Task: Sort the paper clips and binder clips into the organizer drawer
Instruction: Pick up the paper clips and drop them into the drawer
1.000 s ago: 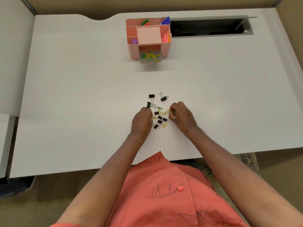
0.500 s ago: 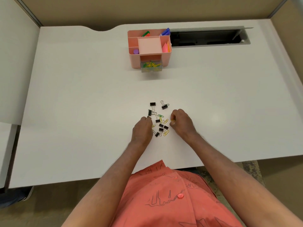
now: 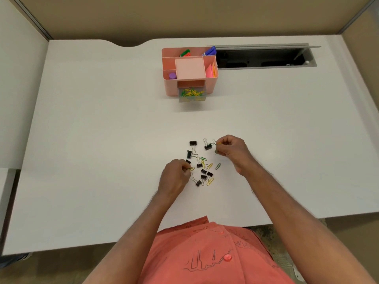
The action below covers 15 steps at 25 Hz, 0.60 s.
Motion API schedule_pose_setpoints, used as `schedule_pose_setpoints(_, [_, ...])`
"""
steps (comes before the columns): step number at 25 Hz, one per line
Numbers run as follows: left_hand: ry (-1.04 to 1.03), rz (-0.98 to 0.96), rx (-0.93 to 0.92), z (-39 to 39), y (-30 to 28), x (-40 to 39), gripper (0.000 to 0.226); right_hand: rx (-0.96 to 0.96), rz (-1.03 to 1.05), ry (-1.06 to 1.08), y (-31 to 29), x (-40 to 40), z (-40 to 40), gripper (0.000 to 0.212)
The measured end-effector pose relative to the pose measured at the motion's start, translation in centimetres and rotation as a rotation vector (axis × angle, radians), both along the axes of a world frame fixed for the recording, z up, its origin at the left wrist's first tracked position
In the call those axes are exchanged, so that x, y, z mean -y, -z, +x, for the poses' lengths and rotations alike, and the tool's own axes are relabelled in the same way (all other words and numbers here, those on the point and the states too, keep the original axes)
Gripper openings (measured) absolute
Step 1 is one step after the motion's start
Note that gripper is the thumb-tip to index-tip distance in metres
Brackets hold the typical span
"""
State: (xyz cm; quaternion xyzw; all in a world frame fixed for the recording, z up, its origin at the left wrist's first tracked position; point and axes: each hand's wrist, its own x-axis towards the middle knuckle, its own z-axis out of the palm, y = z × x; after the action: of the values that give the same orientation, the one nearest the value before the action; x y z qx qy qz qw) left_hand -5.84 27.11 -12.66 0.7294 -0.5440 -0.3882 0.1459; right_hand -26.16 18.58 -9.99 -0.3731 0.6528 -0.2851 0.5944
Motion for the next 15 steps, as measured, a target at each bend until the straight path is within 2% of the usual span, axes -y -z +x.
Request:
schedule_pose_setpoints(3, [-0.065, -0.042, -0.035, 1.2, -1.4, 1.9, 0.011, 0.046, -0.111, -0.019, -2.6, 4.4, 1.7, 0.02])
schedule_pose_setpoints(5, [-0.115, -0.09, -0.033, 2.0, -2.7, 4.2, 0.009, 0.008, -0.223, -0.06, -4.4, 8.1, 3.3, 0.02])
schedule_pose_setpoints(9, [-0.196, -0.194, -0.038, 3.1, -5.3, 10.1, 0.009, -0.333, -0.449, -0.24, -6.3, 14.7, 6.7, 0.017])
schedule_pose_setpoints(12, [-0.217, -0.281, -0.034, 3.6, -6.8, 14.7, 0.011, -0.607, -0.605, -0.431, -5.6, 18.0, 8.4, 0.014])
schedule_pose_setpoints(15, [-0.199, -0.356, 0.029, 3.6, -7.6, 18.5, 0.012, -0.746, -0.675, -0.585, -4.3, 19.2, 8.7, 0.018])
